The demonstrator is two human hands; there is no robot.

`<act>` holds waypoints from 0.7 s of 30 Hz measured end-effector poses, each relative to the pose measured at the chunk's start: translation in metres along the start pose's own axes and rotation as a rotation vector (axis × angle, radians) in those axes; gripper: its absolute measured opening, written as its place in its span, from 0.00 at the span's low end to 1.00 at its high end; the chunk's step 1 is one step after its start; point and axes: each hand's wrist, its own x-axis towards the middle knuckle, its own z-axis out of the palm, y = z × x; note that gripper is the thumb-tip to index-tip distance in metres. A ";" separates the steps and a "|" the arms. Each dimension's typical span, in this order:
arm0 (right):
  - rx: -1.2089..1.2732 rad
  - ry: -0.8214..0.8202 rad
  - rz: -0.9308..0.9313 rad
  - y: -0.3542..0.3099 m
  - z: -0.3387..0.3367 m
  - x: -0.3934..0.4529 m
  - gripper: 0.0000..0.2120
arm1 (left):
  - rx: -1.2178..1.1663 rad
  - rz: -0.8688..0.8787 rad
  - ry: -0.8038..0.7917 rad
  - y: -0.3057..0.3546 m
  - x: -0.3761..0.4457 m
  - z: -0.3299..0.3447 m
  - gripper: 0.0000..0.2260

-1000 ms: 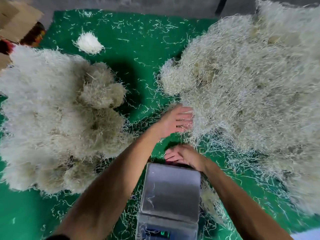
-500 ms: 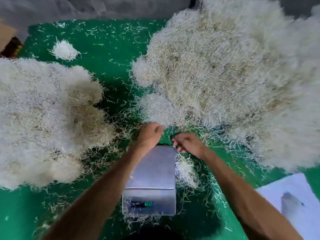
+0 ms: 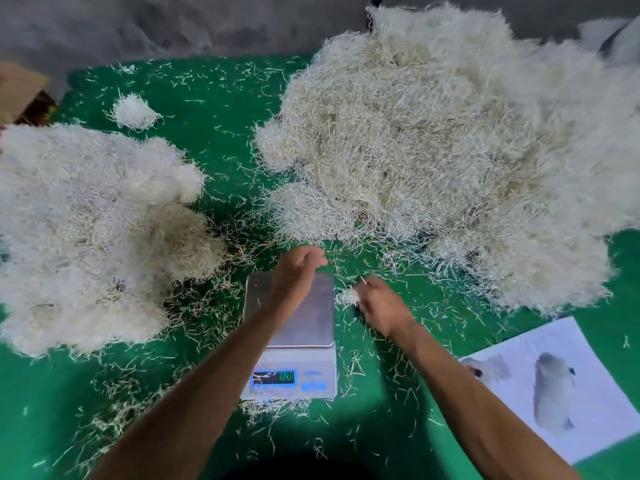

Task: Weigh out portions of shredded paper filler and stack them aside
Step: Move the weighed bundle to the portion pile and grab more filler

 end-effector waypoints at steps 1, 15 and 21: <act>0.016 0.066 0.005 -0.003 -0.013 0.013 0.13 | -0.012 -0.001 0.018 -0.002 0.001 -0.005 0.08; 0.460 0.484 -0.032 -0.054 -0.054 0.156 0.12 | -0.021 -0.191 0.207 -0.029 0.127 -0.046 0.10; 0.669 0.277 0.390 -0.068 -0.016 0.204 0.10 | 0.218 -0.170 -0.061 -0.043 0.223 -0.025 0.20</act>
